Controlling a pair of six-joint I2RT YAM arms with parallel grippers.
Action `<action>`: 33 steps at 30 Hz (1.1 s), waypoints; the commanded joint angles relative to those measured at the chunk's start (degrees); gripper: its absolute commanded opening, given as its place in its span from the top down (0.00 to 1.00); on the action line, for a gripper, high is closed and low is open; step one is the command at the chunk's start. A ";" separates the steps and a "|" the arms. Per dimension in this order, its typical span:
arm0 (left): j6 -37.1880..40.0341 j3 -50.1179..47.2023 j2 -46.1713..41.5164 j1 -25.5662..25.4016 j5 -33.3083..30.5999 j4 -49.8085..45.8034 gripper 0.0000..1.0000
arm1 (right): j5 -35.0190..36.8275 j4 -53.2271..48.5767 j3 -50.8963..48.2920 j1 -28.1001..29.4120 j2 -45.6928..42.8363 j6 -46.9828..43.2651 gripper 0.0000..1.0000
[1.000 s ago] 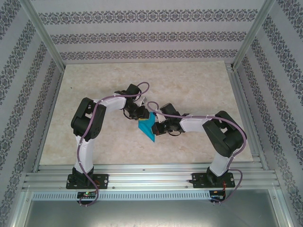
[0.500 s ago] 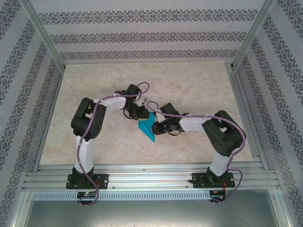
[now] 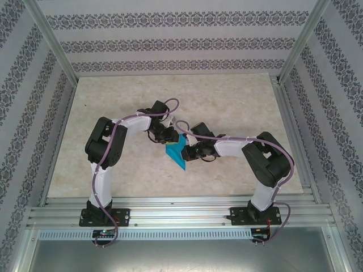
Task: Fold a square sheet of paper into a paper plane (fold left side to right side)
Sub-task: Third fold the triangle at the center of the table.
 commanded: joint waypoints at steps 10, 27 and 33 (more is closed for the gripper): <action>1.06 -0.75 2.69 -1.32 -2.12 -1.20 0.72 | 2.41 -1.47 1.30 -0.75 1.78 -0.99 1.00; 1.71 3.89 -5.17 2.99 2.49 -3.91 0.55 | 2.31 -4.34 0.96 -0.55 4.74 -2.54 1.00; 0.55 1.36 -9.22 5.83 4.44 -2.67 0.56 | 2.41 -5.08 1.48 -0.05 4.97 -2.92 1.00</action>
